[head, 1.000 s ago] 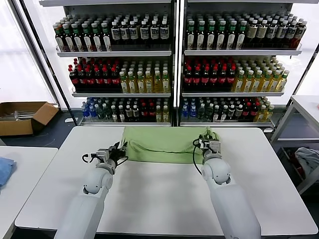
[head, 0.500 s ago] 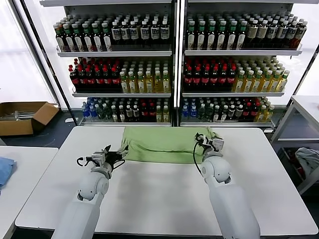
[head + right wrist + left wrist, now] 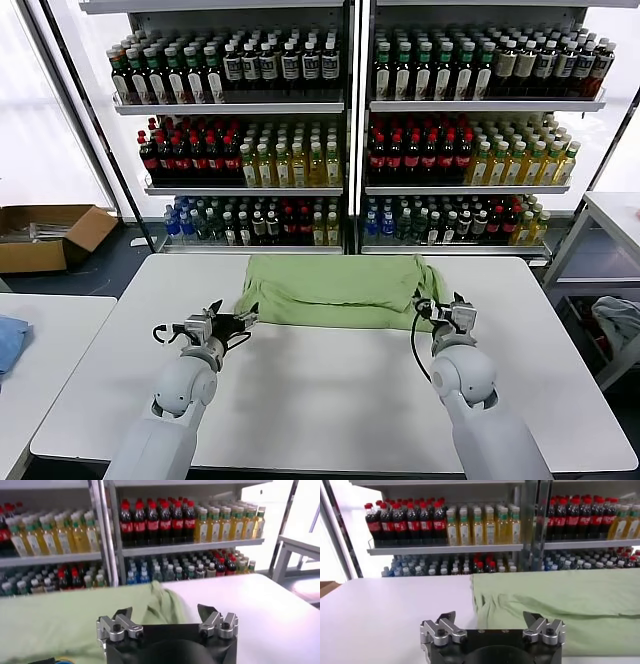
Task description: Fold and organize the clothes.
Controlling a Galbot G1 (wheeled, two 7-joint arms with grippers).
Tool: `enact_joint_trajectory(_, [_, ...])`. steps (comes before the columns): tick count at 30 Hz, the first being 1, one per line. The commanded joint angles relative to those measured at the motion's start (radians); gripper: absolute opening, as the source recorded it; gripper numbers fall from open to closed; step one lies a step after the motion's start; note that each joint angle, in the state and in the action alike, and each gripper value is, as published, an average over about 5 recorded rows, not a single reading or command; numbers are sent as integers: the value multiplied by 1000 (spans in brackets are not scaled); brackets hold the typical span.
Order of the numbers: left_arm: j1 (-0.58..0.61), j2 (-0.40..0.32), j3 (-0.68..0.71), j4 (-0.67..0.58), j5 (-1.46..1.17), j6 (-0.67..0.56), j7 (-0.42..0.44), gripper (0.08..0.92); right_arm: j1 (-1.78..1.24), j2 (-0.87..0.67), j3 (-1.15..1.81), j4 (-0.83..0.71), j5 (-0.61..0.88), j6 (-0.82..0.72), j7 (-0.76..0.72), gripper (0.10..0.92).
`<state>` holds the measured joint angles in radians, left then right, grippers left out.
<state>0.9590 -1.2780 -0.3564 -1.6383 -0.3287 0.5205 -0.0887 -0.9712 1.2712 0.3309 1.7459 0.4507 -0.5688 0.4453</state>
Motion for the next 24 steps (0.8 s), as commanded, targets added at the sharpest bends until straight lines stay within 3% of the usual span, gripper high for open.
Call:
enact_joint_trajectory(1, [-9, 2, 10, 17, 5, 6, 6, 823, -56, -34, 4, 14, -8, -9, 0, 823])
enact_joint_trajectory(18, [-39, 11, 23, 101, 15, 1, 15, 823, -1, 13, 7, -118, -15, -4, -12, 816])
enact_joint_trajectory(24, [-39, 17, 28, 110, 19, 0, 18, 793, -4, 22, 2, -141, -25, 7, -23, 686])
